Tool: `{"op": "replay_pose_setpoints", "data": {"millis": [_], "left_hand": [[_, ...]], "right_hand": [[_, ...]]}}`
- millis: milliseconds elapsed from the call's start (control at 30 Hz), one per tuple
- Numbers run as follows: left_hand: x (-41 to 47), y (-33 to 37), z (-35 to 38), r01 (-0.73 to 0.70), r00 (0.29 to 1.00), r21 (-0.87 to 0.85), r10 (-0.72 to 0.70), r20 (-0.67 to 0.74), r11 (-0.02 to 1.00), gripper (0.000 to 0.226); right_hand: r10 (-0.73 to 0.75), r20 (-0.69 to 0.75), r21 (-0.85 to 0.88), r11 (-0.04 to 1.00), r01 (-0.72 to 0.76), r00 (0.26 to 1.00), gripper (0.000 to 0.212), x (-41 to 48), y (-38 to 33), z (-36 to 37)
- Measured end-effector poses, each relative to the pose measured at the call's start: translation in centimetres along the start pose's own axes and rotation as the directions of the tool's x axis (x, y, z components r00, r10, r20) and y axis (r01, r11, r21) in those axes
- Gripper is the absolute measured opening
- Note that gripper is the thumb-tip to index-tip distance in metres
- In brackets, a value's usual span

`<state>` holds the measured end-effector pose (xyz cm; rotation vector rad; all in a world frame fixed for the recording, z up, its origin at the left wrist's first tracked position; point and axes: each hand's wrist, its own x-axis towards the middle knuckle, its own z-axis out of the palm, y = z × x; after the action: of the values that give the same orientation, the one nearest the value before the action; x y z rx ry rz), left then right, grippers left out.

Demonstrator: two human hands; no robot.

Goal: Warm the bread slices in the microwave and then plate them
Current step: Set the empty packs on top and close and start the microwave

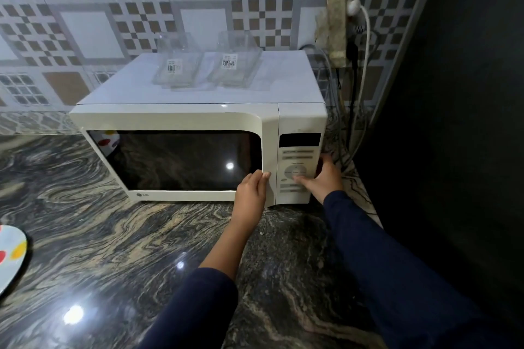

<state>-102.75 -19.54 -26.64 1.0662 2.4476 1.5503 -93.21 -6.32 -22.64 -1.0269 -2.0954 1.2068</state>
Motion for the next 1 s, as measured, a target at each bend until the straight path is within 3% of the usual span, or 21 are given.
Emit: {"op": "replay_pose_setpoints", "data": {"millis": [467, 667, 800, 900, 1000], "left_hand": [[-0.1, 1.0, -0.3, 0.038, 0.999, -0.010, -0.038, 0.010, 0.999, 0.033], [-0.2, 2.6, -1.3, 0.119, 0.987, 0.029, -0.122, 0.109, 0.992, 0.029], [-0.1, 2.9, -2.5, 0.108, 0.970, 0.085, -0.123, 0.208, 0.991, 0.024], [-0.8, 2.0, -2.8, 0.066, 0.976, 0.146, -0.094, 0.195, 0.987, 0.023], [-2.7, -0.1, -2.7, 0.084, 0.968, 0.243, -0.137, 0.211, 0.966, 0.033]], "right_hand": [[-0.051, -0.014, -0.157, 0.986, 0.049, 0.999, 0.052, -0.8, -2.1, -0.2], [0.015, -0.007, -0.235, 0.972, -0.016, 1.000, 0.059, -1.8, -2.6, 0.4], [0.058, 0.030, -0.270, 0.962, -0.048, 0.998, 0.051, -1.9, -3.3, -0.5], [0.091, 0.041, -0.307, 0.949, -0.074, 0.995, 0.042, -2.6, -2.6, -0.3], [0.164, 0.163, -0.400, 0.912, -0.087, 0.973, 0.044, -4.1, 0.3, 0.9]]}}
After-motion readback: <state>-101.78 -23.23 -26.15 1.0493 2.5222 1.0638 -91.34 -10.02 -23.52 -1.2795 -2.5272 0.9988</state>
